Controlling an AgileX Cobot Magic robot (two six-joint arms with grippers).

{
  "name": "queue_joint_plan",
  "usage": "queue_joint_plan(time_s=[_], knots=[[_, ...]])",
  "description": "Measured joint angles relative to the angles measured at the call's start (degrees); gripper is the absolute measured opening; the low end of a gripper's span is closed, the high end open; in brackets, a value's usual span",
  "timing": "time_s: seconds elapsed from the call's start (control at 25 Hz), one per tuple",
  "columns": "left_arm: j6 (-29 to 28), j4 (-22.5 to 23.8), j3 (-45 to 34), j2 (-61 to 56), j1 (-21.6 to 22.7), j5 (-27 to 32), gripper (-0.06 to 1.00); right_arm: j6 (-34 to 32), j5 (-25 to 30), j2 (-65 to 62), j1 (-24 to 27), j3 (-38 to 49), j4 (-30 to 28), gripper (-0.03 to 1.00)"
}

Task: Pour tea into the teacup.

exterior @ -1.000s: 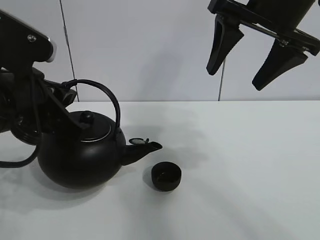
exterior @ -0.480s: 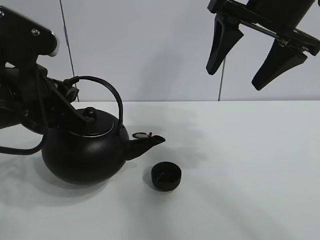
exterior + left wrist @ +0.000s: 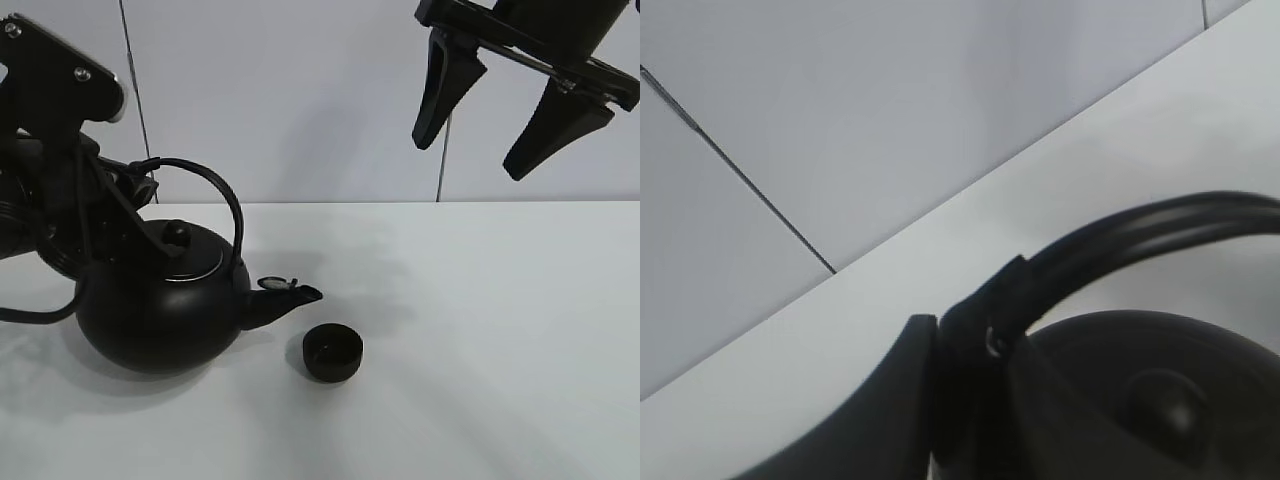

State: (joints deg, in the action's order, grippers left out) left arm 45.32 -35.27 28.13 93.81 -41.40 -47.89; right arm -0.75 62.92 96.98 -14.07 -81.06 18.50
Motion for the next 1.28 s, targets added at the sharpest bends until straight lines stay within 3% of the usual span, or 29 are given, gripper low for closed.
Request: queue_joint_plan(time_s=[1.28], knots=[[3.63, 0.0, 0.0, 0.01, 0.0, 1.33, 0.11, 0.0, -0.06, 0.0, 0.0, 0.0, 0.12, 0.56]])
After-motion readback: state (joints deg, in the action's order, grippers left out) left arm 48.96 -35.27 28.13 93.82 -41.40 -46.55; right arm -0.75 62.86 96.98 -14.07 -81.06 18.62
